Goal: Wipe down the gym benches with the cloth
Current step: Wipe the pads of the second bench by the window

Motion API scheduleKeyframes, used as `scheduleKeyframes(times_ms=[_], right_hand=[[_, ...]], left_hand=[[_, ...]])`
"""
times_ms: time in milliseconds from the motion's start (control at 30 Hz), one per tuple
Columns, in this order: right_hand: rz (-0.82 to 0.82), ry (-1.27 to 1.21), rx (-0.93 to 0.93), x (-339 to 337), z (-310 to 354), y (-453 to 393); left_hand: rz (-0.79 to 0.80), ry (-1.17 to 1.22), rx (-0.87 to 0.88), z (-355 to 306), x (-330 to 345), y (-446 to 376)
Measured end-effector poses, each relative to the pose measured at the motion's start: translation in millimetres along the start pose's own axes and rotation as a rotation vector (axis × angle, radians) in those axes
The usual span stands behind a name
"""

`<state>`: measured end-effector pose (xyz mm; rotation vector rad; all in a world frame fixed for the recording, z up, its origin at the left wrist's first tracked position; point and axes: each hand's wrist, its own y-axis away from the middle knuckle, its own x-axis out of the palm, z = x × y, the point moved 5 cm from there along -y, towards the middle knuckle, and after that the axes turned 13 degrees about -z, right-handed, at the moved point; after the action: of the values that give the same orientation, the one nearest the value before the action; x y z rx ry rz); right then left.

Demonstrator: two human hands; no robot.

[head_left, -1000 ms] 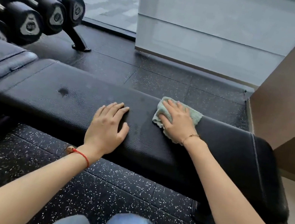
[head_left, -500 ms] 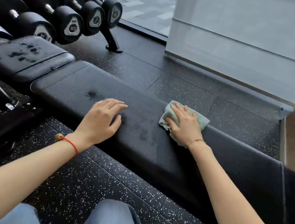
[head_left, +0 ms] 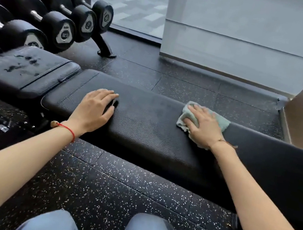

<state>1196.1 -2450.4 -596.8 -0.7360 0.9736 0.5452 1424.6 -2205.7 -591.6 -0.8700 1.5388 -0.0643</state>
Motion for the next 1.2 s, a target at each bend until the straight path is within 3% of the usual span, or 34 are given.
scheduleKeyframes(times_ms=[133,233,300,400,500,700,800,967,1067,1200], right_hand=[[0.038,-0.044,-0.183,39.1,99.1,5.5],[0.011,-0.121,-0.286,28.3,120.1,63.2],[-0.036,-0.120,-0.205,13.7,93.5,75.3],[-0.128,0.004,0.102,0.7,37.8,44.4],[-0.129,0.138,0.239,17.3,44.0,5.3],[-0.048,-0.100,-0.125,34.6,134.7,69.1],[-0.057,-0.119,-0.087,25.0,112.4,61.9],[-0.042,0.095,0.134,50.3,90.4,-43.8],[0.011,0.017,-0.009,67.5,130.5,-35.2],[0.040,-0.074,-0.220,39.5,153.8,61.3]], left_hand=[[0.045,0.023,0.062,18.0,6.4,-6.8],[0.077,0.071,0.046,28.7,14.1,-7.1],[0.083,0.096,0.023,29.7,15.9,-6.8],[0.063,0.131,-0.014,30.4,13.8,-5.9],[0.028,0.147,-0.018,30.1,13.8,-5.8],[0.015,0.145,0.009,31.8,19.2,-2.6],[0.009,0.144,0.007,32.7,19.8,-1.6],[0.023,0.134,0.001,31.2,17.2,-2.3],[0.026,0.130,0.004,31.5,17.1,-2.3],[0.027,0.126,0.009,30.1,16.1,-1.2]])
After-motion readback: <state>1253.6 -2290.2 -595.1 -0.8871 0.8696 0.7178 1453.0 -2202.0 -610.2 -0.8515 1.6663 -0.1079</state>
